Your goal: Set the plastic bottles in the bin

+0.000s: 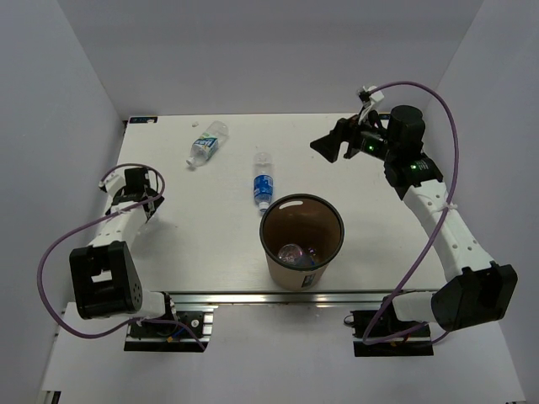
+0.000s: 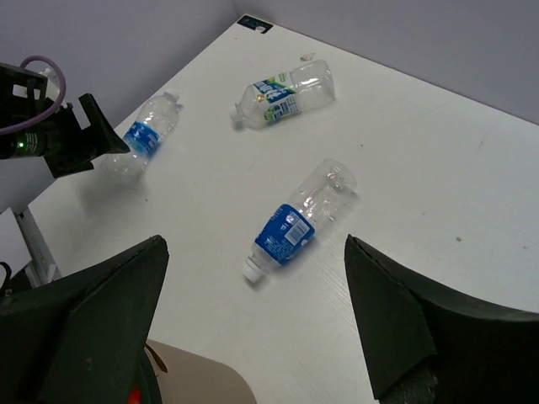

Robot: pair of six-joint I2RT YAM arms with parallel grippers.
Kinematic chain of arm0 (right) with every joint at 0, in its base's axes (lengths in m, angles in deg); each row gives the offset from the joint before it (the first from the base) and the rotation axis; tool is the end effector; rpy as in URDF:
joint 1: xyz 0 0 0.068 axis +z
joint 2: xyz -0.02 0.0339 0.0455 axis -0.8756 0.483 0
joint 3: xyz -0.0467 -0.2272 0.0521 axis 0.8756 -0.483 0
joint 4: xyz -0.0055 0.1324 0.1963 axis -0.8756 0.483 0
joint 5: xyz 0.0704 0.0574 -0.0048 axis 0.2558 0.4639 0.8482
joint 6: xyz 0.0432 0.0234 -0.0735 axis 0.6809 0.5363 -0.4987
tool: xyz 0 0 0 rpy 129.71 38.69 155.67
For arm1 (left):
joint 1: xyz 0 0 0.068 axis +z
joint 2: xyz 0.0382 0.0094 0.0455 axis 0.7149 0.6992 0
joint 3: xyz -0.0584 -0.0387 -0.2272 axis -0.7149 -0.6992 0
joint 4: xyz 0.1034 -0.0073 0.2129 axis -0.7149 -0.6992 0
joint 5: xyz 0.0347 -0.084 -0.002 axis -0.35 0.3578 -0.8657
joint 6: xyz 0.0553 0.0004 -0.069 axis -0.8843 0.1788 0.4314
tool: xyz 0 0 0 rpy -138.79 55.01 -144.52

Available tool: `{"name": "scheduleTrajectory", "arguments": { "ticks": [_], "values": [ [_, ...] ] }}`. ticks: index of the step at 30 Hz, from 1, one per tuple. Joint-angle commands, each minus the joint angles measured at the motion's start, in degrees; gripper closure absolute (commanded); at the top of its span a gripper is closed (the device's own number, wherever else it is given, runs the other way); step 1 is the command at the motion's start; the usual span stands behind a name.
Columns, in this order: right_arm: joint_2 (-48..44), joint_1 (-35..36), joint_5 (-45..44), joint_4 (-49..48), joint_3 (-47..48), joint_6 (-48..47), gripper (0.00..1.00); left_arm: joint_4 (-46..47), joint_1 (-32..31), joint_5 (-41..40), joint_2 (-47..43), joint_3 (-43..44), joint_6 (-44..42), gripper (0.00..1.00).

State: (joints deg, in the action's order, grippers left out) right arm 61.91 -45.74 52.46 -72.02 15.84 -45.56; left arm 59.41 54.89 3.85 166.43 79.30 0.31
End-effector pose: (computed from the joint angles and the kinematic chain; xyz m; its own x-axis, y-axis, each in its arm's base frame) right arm 0.2983 0.1260 0.3734 -0.2310 0.0905 -0.9687 -0.7123 0.6625 0.2317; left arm 0.2637 0.0786 0.1486 -0.3749 -0.6602 -0.6509 -0.8370 0.5429 -0.0686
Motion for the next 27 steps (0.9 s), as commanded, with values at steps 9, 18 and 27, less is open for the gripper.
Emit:
{"name": "scheduleTrajectory", "arguments": {
  "ticks": [9,18,27],
  "values": [
    [-1.8,-1.8,4.2,-2.0,-2.0,0.3,0.11,4.9,0.3,2.4,6.3,0.8,-2.5,0.03],
    [-4.8,-2.6,4.9,-3.7,-4.5,0.7,0.11,6.2,0.2,11.6,8.7,3.9,-3.3,0.62],
    [-7.8,-2.7,6.9,-6.4,-7.7,1.5,0.11,16.2,-5.9,38.6,-7.8,6.7,-9.7,0.76]
  ]
}}
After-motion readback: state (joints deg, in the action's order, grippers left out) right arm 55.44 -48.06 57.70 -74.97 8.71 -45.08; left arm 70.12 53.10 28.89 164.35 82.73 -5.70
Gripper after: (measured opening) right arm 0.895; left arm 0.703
